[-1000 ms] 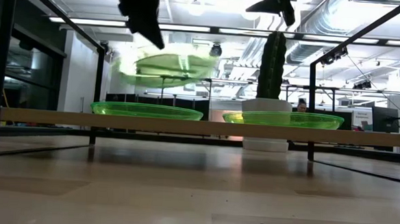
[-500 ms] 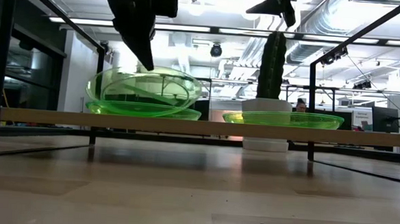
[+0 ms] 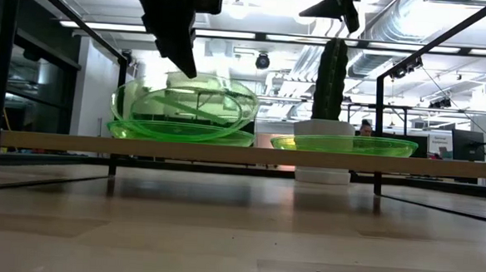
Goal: Place and stack plates onto a shelf
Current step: Stack the green transparent plate on top of the green transparent plate, then return to home position
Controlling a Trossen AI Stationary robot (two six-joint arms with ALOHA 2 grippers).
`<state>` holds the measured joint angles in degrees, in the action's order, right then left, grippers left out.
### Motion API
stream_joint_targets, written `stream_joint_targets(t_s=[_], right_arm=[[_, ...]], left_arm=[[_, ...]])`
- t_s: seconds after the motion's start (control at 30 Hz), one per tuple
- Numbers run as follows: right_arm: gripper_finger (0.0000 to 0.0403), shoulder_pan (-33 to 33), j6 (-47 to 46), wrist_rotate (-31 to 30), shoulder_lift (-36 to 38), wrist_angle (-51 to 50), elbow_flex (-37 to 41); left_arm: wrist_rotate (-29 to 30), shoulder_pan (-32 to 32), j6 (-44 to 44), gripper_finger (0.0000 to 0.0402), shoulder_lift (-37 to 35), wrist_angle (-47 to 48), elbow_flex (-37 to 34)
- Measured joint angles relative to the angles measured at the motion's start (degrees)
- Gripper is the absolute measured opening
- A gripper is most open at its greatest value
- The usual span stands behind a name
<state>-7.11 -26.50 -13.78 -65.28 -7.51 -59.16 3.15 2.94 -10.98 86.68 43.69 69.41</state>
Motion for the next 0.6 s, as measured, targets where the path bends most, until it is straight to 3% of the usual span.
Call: stream_joint_targets(t_s=[0.33,0.6], right_arm=[[0.0195,0.00,0.00,-0.02,-0.02,0.00,0.00],[0.0195,0.00,0.00,-0.02,-0.02,0.00,0.00]], left_arm=[[-0.04,-0.02,0.66,0.0126,-0.44,1.51,2.89],[0.03,-2.68,1.61,0.0150,-3.25,6.63,7.85]])
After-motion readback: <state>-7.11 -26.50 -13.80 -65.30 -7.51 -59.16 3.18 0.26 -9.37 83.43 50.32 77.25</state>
